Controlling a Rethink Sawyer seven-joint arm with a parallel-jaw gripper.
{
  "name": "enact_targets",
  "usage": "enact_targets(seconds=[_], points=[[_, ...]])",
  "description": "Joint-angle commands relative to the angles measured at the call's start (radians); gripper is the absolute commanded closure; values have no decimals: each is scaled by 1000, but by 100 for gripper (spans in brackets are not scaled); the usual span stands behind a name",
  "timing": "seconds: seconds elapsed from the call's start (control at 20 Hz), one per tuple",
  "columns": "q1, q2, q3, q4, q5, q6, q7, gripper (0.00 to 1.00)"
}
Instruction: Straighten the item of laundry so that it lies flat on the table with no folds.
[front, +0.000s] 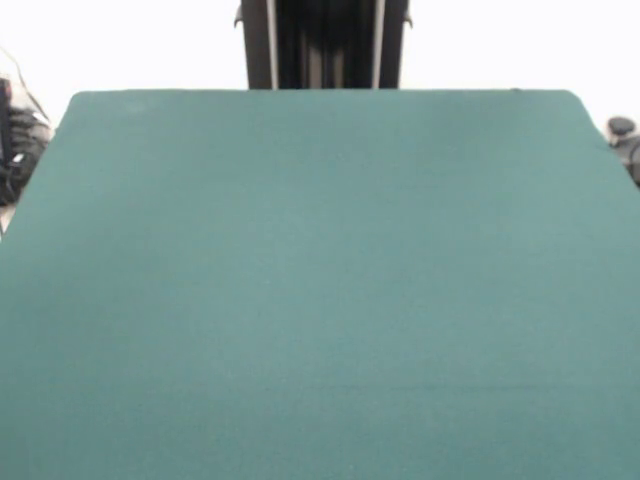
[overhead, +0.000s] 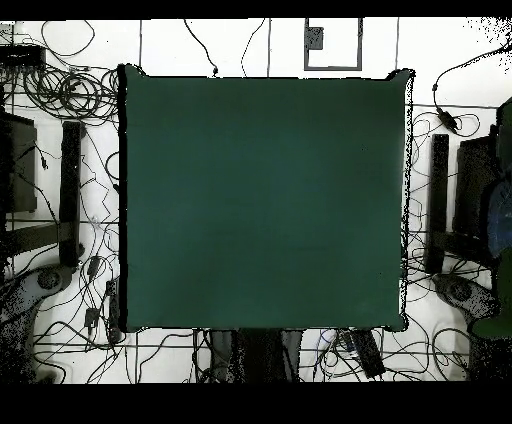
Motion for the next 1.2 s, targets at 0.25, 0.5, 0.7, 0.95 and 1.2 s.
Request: enact_targets(seconds=[0.25, 0.5, 0.7, 0.95, 1.2], points=[[66, -247, -72, 476, 188, -115, 10, 100], [69, -305, -97, 697, 273, -255, 127, 100], [81, -331, -120, 789, 322, -308, 197, 100], [121, -361, -158, 881, 366, -344, 283, 100], [186, -394, -211, 987, 412, -394, 379, 100]])
